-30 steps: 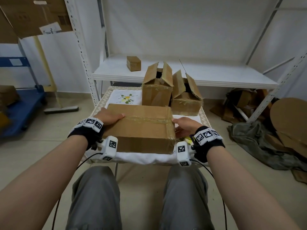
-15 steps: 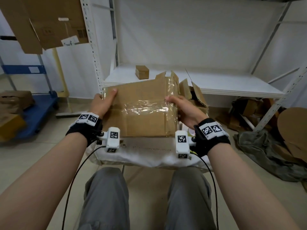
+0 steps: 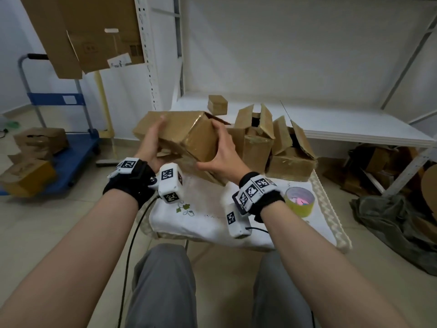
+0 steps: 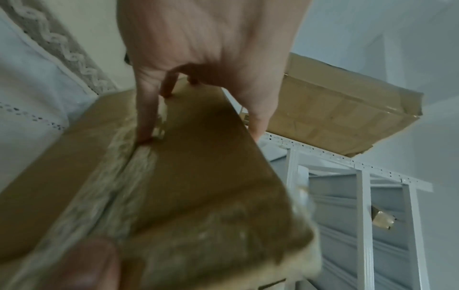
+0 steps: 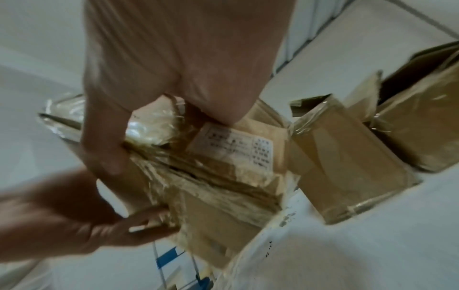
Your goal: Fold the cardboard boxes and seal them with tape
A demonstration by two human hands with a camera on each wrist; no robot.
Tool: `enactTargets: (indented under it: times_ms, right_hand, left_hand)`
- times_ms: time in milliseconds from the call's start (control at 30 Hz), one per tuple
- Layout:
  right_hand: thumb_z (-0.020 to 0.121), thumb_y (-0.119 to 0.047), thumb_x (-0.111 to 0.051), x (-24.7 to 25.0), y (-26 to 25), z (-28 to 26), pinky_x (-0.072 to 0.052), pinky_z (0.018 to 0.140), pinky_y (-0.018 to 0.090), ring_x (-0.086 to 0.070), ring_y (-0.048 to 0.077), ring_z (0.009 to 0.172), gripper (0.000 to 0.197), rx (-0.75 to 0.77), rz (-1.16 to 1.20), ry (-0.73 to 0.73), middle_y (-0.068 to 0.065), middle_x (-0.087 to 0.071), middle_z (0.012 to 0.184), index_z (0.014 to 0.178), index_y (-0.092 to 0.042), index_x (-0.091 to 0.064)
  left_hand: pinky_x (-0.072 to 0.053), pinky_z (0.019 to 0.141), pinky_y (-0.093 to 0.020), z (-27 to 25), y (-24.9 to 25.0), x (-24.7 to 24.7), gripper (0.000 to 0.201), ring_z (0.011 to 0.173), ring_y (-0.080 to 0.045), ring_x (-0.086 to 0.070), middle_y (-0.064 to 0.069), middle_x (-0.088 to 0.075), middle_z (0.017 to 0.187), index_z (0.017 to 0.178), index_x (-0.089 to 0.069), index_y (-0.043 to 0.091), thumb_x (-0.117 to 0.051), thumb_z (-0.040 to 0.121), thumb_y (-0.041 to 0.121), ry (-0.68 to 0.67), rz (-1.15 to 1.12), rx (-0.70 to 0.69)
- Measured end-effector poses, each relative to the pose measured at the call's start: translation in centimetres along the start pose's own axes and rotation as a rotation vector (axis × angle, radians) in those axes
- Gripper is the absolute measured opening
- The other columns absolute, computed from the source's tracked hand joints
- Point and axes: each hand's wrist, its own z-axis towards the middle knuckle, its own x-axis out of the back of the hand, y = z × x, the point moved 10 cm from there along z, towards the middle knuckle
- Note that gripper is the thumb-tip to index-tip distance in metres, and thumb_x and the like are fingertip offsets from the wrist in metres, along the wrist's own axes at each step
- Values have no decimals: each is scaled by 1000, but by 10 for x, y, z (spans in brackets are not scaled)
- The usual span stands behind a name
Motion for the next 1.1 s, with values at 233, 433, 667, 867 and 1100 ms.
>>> enactTargets:
  times_ms: [233, 433, 667, 867, 1100]
  right_hand:
    - [67, -28, -88, -39, 0, 35, -30, 104, 42, -39, 22, 111, 94, 159, -357, 18, 8, -43, 130, 145, -17, -37]
    - [68, -27, -89, -74, 27, 59, -35, 101, 46, -40, 26, 111, 98, 194, -657, 17, 8, -46, 127, 143, -31, -27]
    - [80, -3, -68, -107, 68, 57, -30, 106, 47, -41, 32, 122, 85, 75, -778, -36, 13, -44, 135, 152, -29, -31]
    - [87, 1, -60, -124, 89, 54, -27, 115, 51, -31, 34, 137, 80, -52, -670, -214, 14, -35, 151, 156, -24, -28]
    - [97, -6, -56, -90, 97, 66, -33, 119, 37, -49, 23, 132, 39, -229, -120, -23, 8, -59, 138, 136, -9, -59]
  left_hand:
    - [-60, 82, -38, 33, -27, 8, 66, 105, -26, -68, -16, -67, 127, 134, -60, 14, -57, 90, 63, -124, -145, 44]
    - [-43, 109, -49, 63, -66, 12, 61, 131, -35, -53, -21, -57, 140, 138, -58, 9, -69, 89, 44, -182, -392, 141]
    - [-61, 59, -46, 84, -95, 14, 40, 79, -33, -75, -21, -74, 98, 111, -63, 2, -47, 104, 38, -57, -317, 268]
    - [-60, 50, -34, 103, -110, 28, 42, 62, -23, -73, -13, -76, 76, 104, -65, 7, -43, 105, 43, -20, -4, 305]
    - [-52, 53, -27, 112, -89, 34, 38, 61, -16, -61, -2, -66, 73, 92, -60, 17, -38, 106, 45, 73, 177, 159]
